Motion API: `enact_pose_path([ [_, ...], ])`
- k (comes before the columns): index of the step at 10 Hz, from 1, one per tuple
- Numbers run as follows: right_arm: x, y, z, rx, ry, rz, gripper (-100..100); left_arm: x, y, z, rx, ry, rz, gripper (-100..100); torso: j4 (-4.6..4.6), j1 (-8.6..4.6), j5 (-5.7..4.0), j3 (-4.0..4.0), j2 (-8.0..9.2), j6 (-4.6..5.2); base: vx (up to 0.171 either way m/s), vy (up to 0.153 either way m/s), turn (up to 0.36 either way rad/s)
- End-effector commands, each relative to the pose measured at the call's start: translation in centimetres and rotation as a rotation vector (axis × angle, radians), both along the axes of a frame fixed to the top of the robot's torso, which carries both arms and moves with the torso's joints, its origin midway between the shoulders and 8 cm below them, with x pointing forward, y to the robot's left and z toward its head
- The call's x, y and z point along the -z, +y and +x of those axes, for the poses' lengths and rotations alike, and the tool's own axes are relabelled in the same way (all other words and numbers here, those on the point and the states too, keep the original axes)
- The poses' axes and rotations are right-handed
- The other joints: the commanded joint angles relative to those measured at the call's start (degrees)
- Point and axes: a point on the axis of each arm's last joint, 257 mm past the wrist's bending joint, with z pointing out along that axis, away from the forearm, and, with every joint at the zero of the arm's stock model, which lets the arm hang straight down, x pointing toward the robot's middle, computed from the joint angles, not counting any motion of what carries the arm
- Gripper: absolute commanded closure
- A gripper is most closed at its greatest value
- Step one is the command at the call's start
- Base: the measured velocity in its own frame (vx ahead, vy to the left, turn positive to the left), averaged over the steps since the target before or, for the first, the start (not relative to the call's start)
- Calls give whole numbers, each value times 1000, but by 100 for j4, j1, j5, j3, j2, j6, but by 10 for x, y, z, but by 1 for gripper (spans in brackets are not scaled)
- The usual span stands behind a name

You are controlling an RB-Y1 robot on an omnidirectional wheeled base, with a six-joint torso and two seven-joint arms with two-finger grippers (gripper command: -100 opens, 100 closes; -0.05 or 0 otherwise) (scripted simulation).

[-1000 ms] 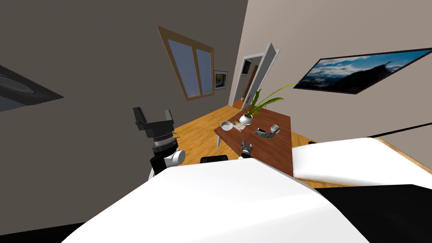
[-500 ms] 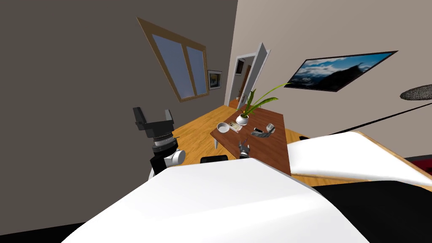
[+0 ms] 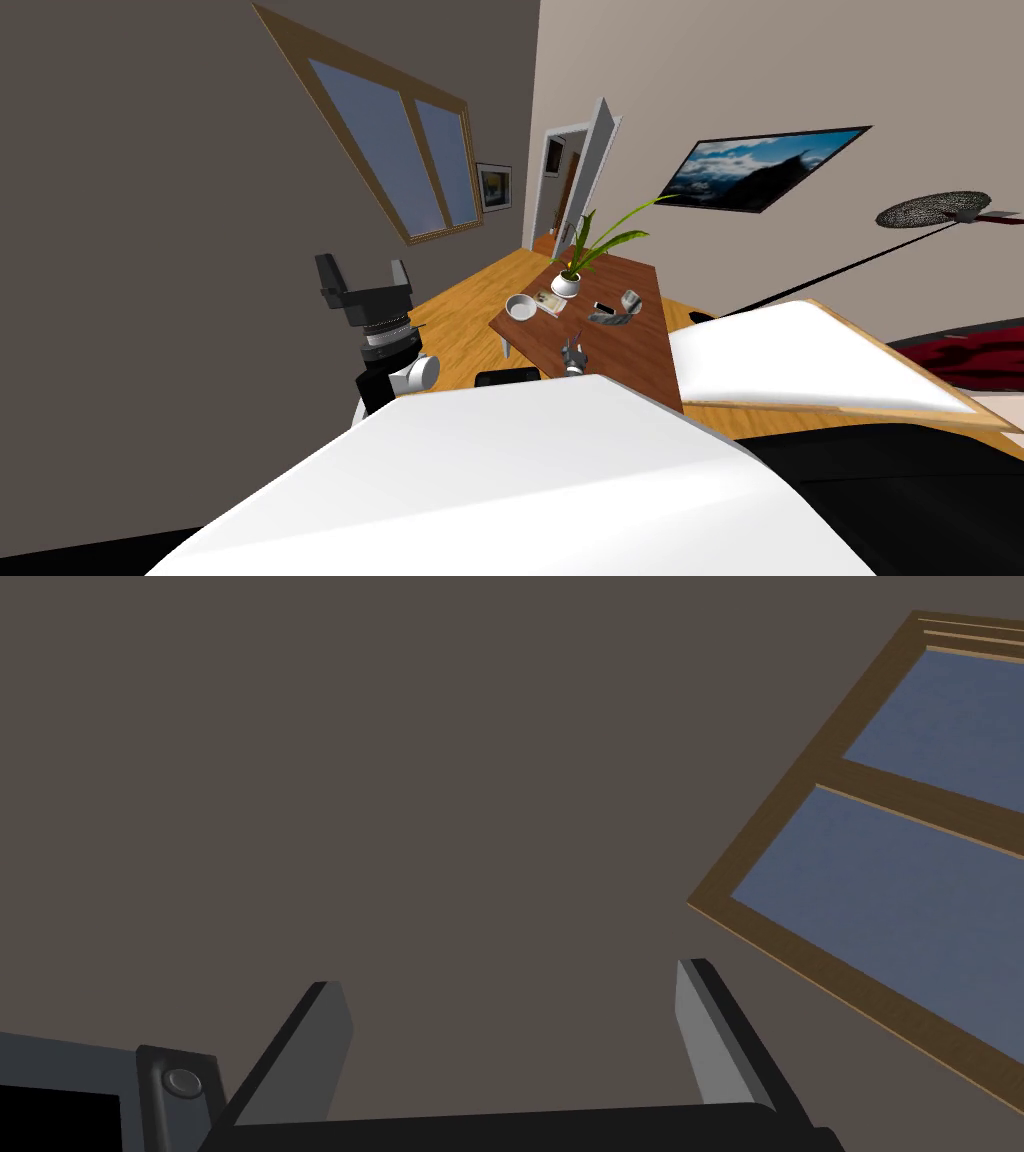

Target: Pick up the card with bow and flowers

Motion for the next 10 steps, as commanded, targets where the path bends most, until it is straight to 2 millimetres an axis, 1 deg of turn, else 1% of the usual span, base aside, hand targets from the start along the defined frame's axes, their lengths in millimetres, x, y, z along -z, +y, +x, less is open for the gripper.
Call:
enact_pose_path([
  [1,0,0,0,0,0,0,100,0,0,0,0,0,0,0,0,0,0,0,0,0,5,-4,-10],
  [4,0,-1,-1,1,1,-2,100,0,0,0,0,0,0,0,4,-2,-6,7,10,-6,0,0,0],
  [5,0,-1,-1,2,1,-3,0,0,0,0,0,0,0,0,5,-3,-6,8,11,-7,0,0,0],
  [6,-1,-17,7,32,0,-7,100,0,0,0,0,0,0,0,5,-4,-7,8,11,-7,-97,42,294],
  [8,-1,-40,16,75,1,-12,100,0,0,0,0,0,0,0,8,11,-25,20,36,-34,-184,64,327],
  [10,-1,-61,23,118,1,-11,100,0,0,0,0,0,0,0,4,-4,-32,20,40,-31,-174,38,212],
])
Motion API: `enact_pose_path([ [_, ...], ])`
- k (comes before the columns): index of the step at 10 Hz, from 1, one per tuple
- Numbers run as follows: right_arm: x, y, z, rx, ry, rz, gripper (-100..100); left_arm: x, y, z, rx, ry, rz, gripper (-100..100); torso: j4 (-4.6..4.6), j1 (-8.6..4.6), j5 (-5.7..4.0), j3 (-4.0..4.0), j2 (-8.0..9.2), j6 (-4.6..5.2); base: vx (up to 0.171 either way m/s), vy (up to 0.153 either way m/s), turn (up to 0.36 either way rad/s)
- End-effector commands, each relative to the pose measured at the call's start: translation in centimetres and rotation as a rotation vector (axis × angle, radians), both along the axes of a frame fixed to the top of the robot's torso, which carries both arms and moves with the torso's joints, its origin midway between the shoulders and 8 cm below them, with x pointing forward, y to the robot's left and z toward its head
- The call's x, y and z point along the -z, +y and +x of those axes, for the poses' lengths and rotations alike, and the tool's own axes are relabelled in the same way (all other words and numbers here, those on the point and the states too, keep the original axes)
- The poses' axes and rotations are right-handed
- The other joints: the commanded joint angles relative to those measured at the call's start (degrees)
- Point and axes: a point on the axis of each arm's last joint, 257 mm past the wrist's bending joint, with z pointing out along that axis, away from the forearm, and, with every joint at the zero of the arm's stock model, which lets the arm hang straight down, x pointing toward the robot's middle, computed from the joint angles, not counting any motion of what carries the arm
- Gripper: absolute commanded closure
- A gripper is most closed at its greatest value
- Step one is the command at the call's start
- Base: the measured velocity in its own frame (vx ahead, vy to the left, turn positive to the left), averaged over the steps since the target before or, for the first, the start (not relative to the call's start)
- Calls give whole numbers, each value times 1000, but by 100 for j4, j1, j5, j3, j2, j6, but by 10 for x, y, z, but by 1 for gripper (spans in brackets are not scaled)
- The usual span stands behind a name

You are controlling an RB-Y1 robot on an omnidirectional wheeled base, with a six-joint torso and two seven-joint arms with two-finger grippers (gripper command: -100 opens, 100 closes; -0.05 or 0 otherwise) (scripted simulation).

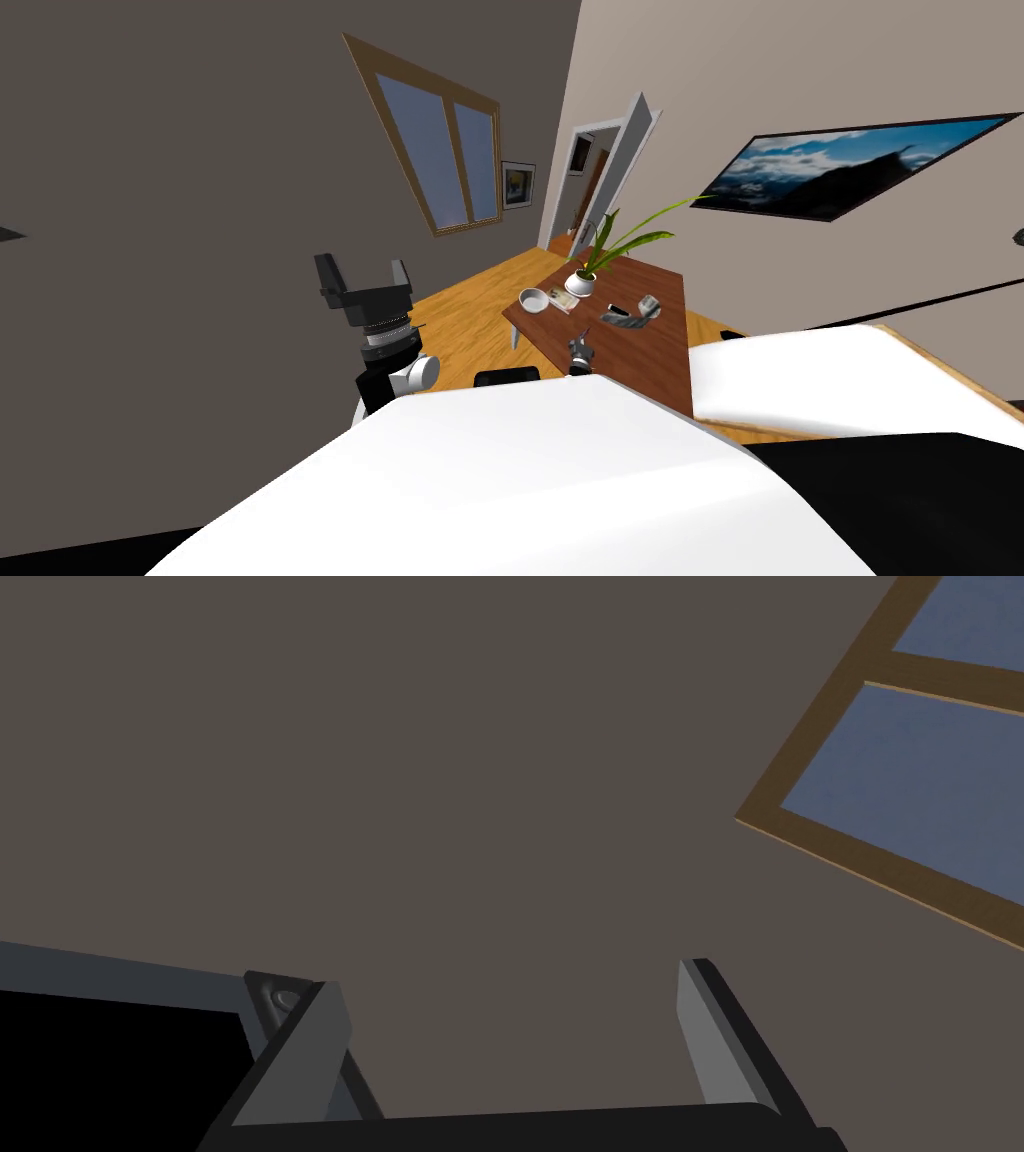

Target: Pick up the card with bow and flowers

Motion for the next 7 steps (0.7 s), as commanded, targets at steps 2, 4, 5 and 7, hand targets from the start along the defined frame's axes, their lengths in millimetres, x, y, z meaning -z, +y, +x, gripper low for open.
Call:
enact_pose_path([
  [2,0,-19,4,43,3,2,100,0,0,0,0,0,0,0,0,0,-3,2,5,-3,-155,49,162],
  [4,1,-40,9,92,2,11,100,0,0,0,0,0,0,0,-4,1,-1,-16,-29,-4,-84,58,160],
  [5,1,-49,11,115,1,17,100,0,0,0,0,0,0,0,-5,3,-2,-17,-32,-6,-136,54,298],
  [7,1,-45,11,103,1,14,0,0,0,0,0,0,0,0,-7,-11,-4,-19,-36,-1,-36,12,28],
])
